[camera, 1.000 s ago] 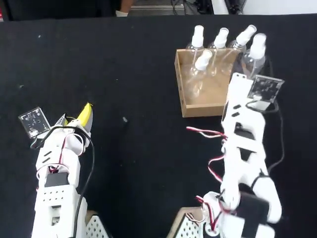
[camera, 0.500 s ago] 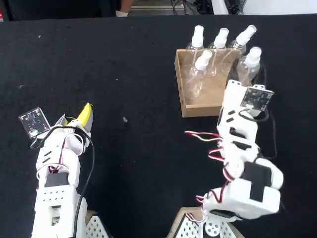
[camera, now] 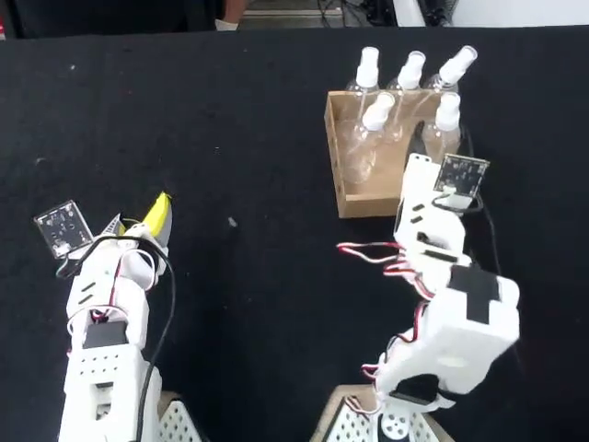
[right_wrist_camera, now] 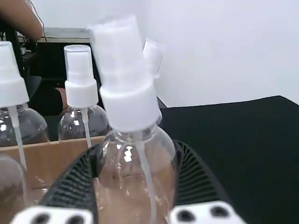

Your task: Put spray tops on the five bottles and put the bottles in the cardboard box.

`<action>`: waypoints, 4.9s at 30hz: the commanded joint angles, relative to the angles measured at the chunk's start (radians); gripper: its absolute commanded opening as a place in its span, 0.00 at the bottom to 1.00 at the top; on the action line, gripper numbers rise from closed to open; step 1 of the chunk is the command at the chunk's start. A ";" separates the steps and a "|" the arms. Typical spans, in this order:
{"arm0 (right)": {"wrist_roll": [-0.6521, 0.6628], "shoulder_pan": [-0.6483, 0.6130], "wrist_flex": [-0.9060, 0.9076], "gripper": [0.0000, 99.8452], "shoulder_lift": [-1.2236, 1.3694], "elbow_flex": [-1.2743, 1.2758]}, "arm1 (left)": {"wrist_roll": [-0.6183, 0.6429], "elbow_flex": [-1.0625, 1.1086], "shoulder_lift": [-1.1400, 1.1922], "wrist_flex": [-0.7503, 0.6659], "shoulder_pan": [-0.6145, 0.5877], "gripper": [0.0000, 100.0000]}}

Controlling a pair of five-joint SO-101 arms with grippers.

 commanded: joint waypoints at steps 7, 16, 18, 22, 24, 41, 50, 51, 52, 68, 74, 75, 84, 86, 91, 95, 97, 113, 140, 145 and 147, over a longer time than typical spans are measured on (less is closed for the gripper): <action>0.002 -0.008 -0.023 0.01 0.021 -0.076 | -0.012 -0.015 -0.014 -0.021 -0.005 0.28; 0.002 -0.006 0.101 0.01 -0.025 -0.077 | -0.012 -0.015 -0.014 -0.021 -0.005 0.28; 0.000 -0.006 0.147 0.01 -0.045 -0.077 | -0.012 -0.015 -0.014 -0.021 -0.005 0.28; 0.002 -0.006 0.176 0.01 -0.053 -0.082 | -0.012 -0.015 -0.014 -0.021 -0.005 0.28; 0.002 -0.008 0.178 0.01 -0.053 -0.084 | -0.012 -0.015 -0.014 -0.021 -0.007 0.28; 0.002 -0.034 0.186 0.18 -0.053 -0.073 | -0.012 -0.016 -0.014 -0.021 -0.005 0.28; -0.006 -0.046 0.176 0.34 -0.061 -0.041 | -0.012 -0.016 -0.014 -0.021 -0.004 0.28; -0.006 -0.046 0.176 0.34 -0.061 -0.039 | -0.012 -0.016 -0.014 -0.021 -0.004 0.28; -0.006 -0.046 0.173 0.33 -0.062 -0.035 | -0.012 -0.016 -0.014 -0.021 -0.004 0.28; 0.000 -0.018 -0.281 0.33 -0.064 0.199 | -0.012 -0.015 -0.014 -0.021 -0.004 0.28; -0.005 -0.025 -0.298 0.33 -0.209 0.338 | -0.012 -0.010 -0.014 -0.021 -0.004 0.28; -0.005 -0.028 -0.298 0.33 -0.251 0.375 | -0.012 -0.010 -0.014 -0.020 -0.004 0.28; -0.008 -0.048 -0.158 0.33 -0.670 0.659 | -0.012 -0.010 -0.014 -0.015 -0.004 0.28; -0.008 -0.044 -0.008 0.33 -0.742 0.657 | -0.012 -0.008 -0.014 -0.015 -0.004 0.28; 0.000 -0.040 0.351 0.31 -0.935 0.661 | -0.012 -0.008 -0.014 -0.014 -0.004 0.28; 0.002 -0.041 0.740 0.10 -1.133 0.662 | -0.012 -0.008 -0.014 -0.012 -0.015 0.23; 0.003 -0.048 0.914 0.00 -1.254 0.661 | -0.012 -0.008 -0.014 -0.012 -0.015 0.14; 0.003 -0.041 2.256 0.15 -2.086 0.677 | -0.284 0.051 -0.012 0.029 0.125 0.03; 0.003 -0.046 2.387 0.15 -2.143 0.673 | -0.443 0.053 -0.052 0.396 0.030 0.03; 0.003 -0.049 2.387 0.15 -2.144 0.673 | -0.445 0.059 -0.196 0.594 0.018 0.03; 0.003 -0.049 2.387 0.15 -2.144 0.673 | -0.446 0.059 -0.270 0.695 0.019 0.03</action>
